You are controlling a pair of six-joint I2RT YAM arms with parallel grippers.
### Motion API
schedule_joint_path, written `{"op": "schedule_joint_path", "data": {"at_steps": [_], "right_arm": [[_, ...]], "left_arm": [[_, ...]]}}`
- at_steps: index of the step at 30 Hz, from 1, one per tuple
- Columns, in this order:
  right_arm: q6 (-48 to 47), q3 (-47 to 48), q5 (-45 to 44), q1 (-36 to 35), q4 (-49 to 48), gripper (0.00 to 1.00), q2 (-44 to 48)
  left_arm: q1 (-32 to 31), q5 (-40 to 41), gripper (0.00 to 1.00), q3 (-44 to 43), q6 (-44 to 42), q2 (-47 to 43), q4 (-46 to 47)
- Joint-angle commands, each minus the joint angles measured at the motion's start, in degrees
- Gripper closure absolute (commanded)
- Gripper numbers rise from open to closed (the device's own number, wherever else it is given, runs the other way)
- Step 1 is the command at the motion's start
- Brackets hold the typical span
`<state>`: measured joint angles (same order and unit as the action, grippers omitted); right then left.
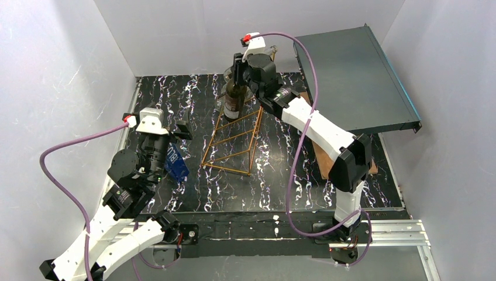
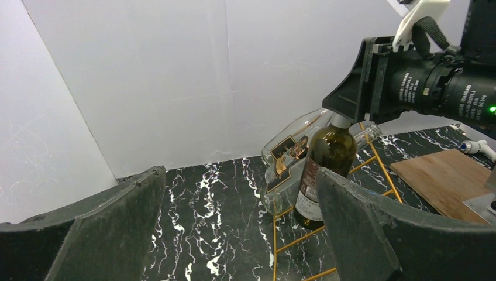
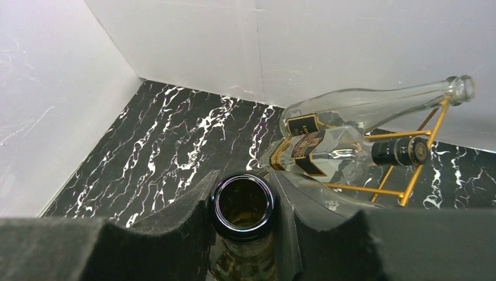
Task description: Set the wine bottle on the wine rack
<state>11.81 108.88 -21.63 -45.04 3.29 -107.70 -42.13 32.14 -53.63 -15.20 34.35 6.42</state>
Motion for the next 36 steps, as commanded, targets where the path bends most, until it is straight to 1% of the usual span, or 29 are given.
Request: {"op": "schedule_joint_path", "data": {"at_steps": [1, 14, 21, 30, 36], "right_arm": [[0.72, 2.02, 1.06, -0.64, -11.92, 0.99, -0.13], [0.12, 5.51, 0.90, -2.83, -13.90, 0.99, -6.49], [0.04, 6.13, 0.53, -3.11, -14.61, 0.99, -7.75], [0.38, 9.55, 0.85, -3.47, -14.55, 0.99, -10.16], [0.34, 9.36, 0.59, -3.64, -15.02, 0.99, -11.15]], "left_arm": [[-0.15, 0.37, 0.01, 0.19, 0.13, -0.07, 1.67], [-0.15, 0.52, 0.01, 0.28, -0.09, 0.01, 1.76], [-0.14, 0.55, 0.01, 0.32, -0.09, -0.03, 1.76], [-0.12, 0.55, 0.01, 0.28, -0.32, -0.03, 1.76], [-0.08, 0.63, 0.01, 0.32, -0.27, 0.02, 1.76]]}}
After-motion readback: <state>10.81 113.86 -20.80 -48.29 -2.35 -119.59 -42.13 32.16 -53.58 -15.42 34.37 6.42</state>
